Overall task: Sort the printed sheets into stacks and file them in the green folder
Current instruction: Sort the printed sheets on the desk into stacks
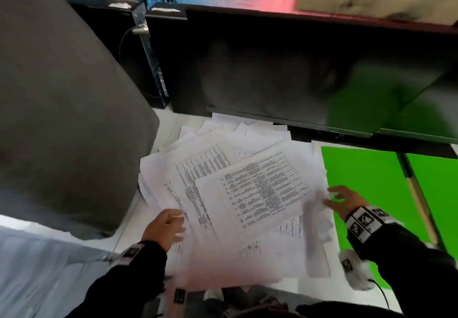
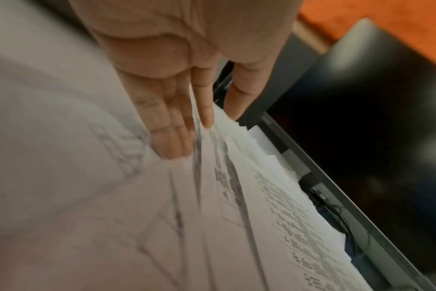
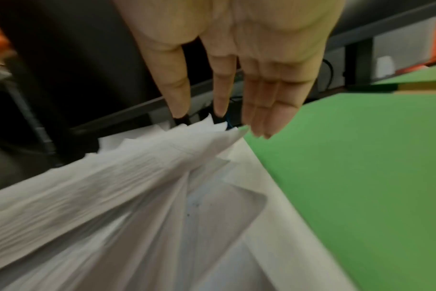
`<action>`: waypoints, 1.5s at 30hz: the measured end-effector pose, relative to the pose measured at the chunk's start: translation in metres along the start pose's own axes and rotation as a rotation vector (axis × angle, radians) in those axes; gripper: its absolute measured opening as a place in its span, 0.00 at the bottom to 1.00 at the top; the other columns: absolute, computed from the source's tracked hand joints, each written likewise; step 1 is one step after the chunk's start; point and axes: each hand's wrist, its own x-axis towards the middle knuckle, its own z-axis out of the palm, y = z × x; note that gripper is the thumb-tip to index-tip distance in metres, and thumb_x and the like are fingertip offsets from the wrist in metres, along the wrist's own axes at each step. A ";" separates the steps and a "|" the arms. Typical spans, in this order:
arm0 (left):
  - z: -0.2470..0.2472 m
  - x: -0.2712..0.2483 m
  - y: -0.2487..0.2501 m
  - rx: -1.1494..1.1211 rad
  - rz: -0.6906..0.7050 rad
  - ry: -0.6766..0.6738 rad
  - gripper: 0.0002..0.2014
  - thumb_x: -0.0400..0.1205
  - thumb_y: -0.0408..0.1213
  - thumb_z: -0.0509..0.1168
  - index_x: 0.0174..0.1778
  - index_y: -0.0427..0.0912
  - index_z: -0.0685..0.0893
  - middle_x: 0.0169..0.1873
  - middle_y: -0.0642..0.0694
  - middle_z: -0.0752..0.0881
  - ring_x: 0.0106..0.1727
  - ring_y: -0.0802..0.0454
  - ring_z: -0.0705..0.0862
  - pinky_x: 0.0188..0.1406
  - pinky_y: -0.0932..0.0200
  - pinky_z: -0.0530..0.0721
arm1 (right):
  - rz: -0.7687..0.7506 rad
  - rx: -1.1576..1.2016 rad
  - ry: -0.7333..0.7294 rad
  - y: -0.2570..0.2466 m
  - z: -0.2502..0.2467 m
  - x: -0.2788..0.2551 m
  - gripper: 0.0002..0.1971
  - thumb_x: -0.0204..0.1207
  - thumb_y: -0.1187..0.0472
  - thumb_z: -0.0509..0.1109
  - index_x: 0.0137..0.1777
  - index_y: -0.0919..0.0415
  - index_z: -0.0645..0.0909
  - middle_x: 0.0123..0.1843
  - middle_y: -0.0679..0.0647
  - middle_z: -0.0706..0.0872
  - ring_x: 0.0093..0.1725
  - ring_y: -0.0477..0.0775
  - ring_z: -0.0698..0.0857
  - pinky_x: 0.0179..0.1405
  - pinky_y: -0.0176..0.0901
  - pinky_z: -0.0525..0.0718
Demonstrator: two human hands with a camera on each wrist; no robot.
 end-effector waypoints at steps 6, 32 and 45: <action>0.018 0.016 -0.002 -0.215 -0.229 -0.130 0.11 0.80 0.31 0.66 0.57 0.43 0.79 0.56 0.34 0.82 0.45 0.40 0.86 0.39 0.50 0.86 | 0.089 0.089 0.080 -0.020 0.011 0.023 0.27 0.71 0.63 0.75 0.70 0.61 0.74 0.62 0.67 0.84 0.52 0.63 0.84 0.55 0.48 0.80; -0.017 0.017 0.004 0.047 0.151 -0.076 0.13 0.77 0.24 0.67 0.49 0.48 0.82 0.37 0.54 0.92 0.42 0.56 0.90 0.40 0.62 0.87 | -0.622 -0.577 -0.240 -0.136 0.062 -0.052 0.34 0.74 0.39 0.64 0.78 0.35 0.54 0.80 0.43 0.64 0.81 0.50 0.59 0.80 0.64 0.44; 0.010 -0.007 0.002 0.124 0.163 0.100 0.09 0.79 0.30 0.66 0.46 0.50 0.76 0.47 0.43 0.88 0.43 0.48 0.85 0.43 0.59 0.78 | -0.219 -0.252 -0.281 -0.111 0.016 -0.018 0.28 0.78 0.47 0.65 0.74 0.59 0.70 0.73 0.57 0.76 0.72 0.57 0.75 0.69 0.39 0.69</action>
